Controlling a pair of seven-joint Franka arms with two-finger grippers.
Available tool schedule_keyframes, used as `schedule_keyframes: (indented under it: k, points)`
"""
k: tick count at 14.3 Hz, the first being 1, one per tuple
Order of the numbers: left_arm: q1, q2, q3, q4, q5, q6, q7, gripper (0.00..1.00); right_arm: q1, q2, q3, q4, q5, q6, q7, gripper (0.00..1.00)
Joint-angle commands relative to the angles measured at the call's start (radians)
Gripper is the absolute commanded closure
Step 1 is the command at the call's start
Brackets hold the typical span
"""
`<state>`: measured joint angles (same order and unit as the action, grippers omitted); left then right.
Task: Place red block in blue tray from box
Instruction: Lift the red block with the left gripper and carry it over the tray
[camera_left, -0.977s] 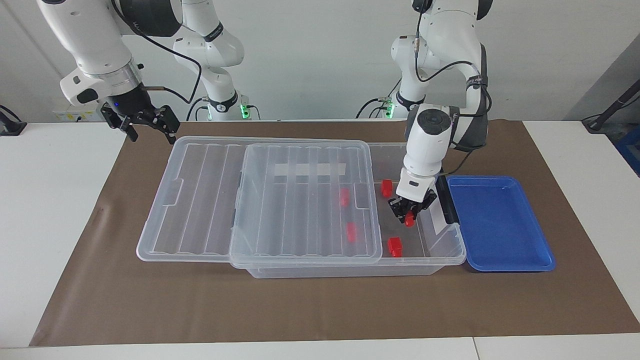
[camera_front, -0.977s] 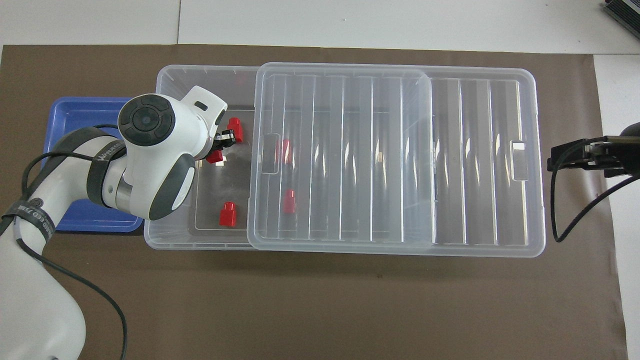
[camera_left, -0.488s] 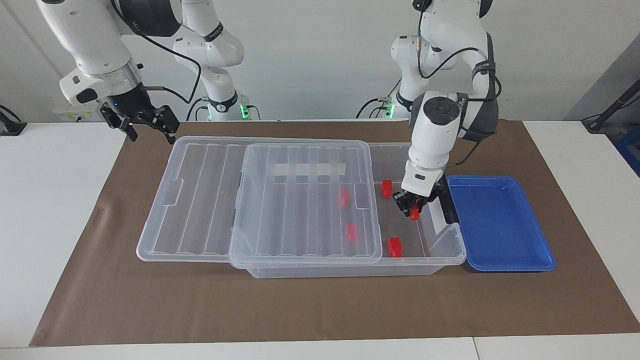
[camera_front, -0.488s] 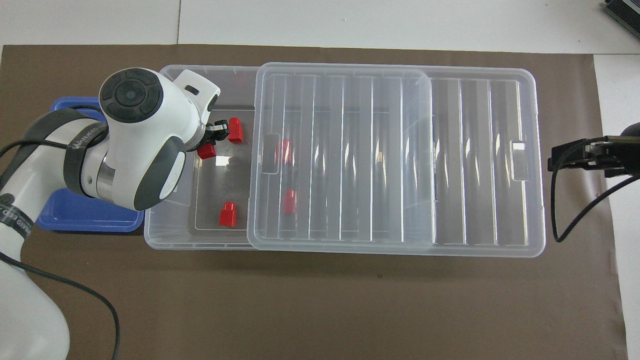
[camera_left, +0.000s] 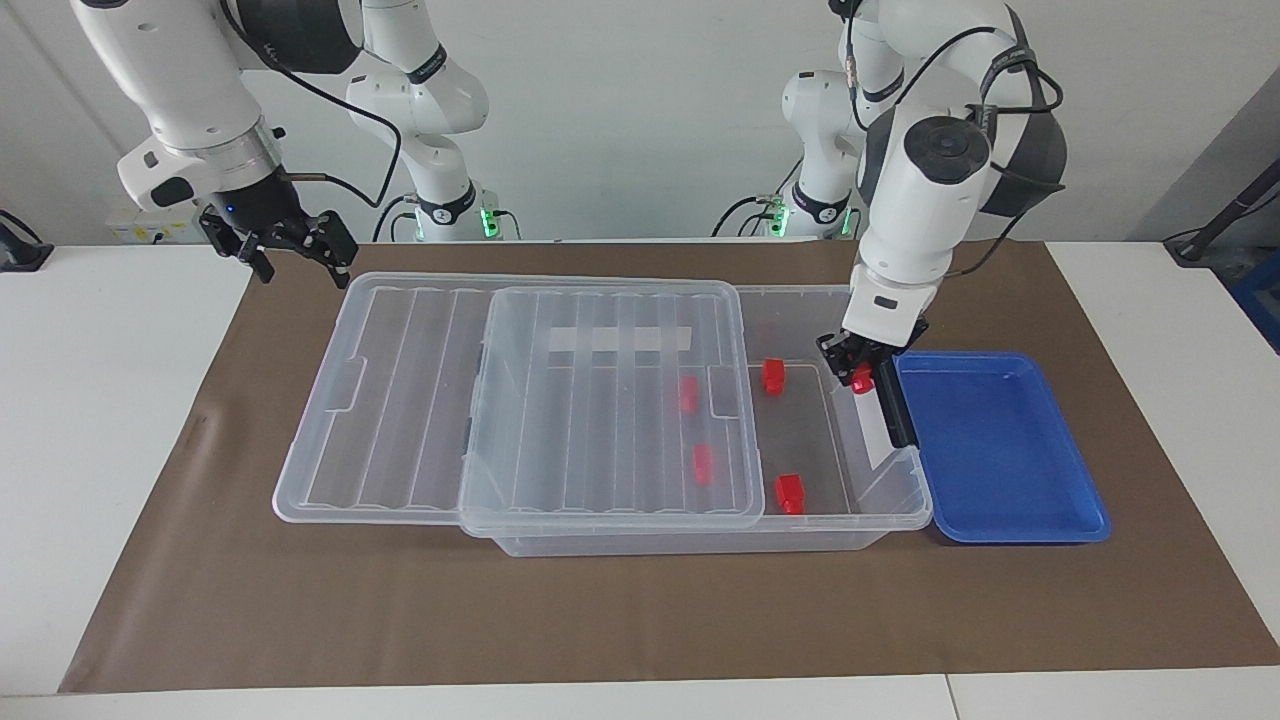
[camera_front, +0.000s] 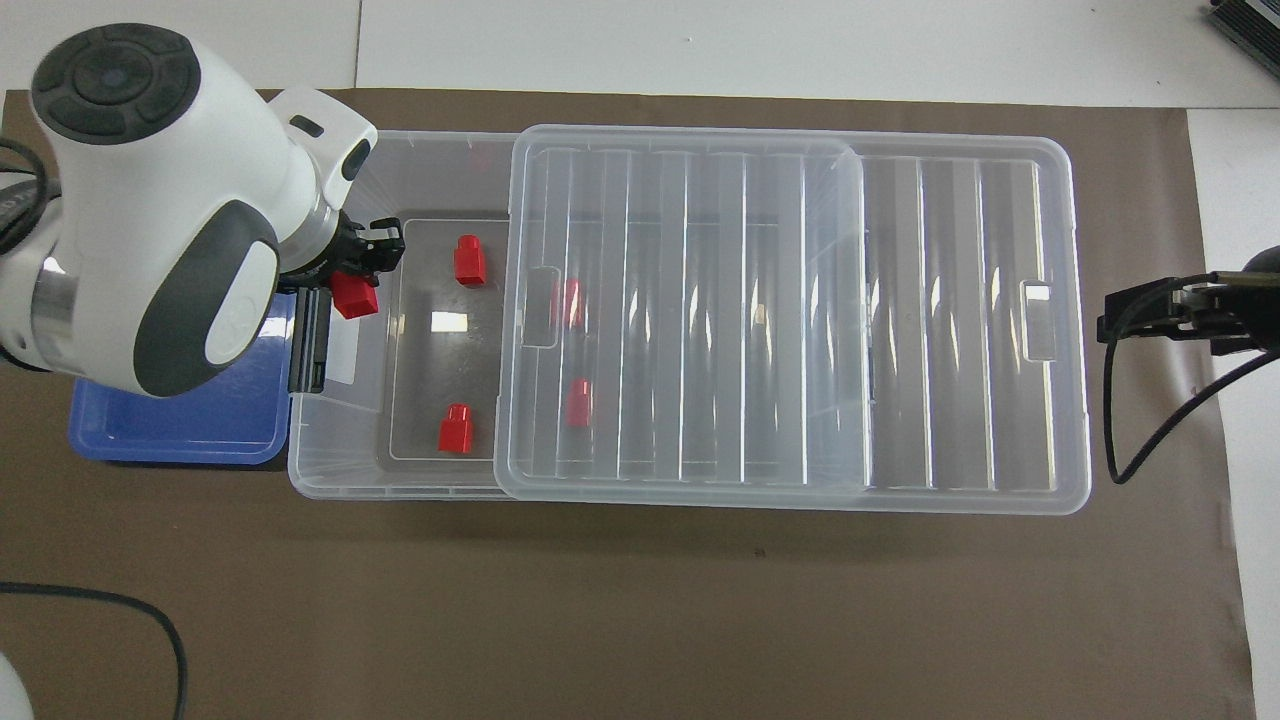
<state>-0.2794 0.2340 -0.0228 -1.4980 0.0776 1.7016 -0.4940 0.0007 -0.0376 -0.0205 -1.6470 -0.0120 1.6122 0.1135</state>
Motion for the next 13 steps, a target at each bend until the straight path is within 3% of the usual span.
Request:
schedule_keyframes:
  k: [1,7,9,11,13]
  points:
    - [0.098,-0.016,-0.006,0.036,-0.03,-0.097,0.156,1.0,-0.008,-0.022,0.005,-0.025,-0.009,0.006,0.015,0.0]
    - [0.271,-0.055,0.001,0.012,-0.036,-0.039,0.515,1.0,-0.018,-0.03,0.004,-0.049,-0.009,0.023,-0.001,0.0]
    - [0.339,-0.088,0.001,-0.085,-0.045,0.077,0.592,1.0,-0.05,-0.03,-0.001,-0.068,-0.009,0.058,-0.044,0.01]
    - [0.385,-0.119,0.004,-0.209,-0.052,0.247,0.638,1.0,-0.096,-0.027,-0.002,-0.098,-0.011,0.115,-0.127,0.22]
    - [0.416,-0.113,0.004,-0.273,-0.052,0.353,0.679,1.0,-0.131,-0.015,-0.003,-0.154,-0.012,0.194,-0.178,0.55]
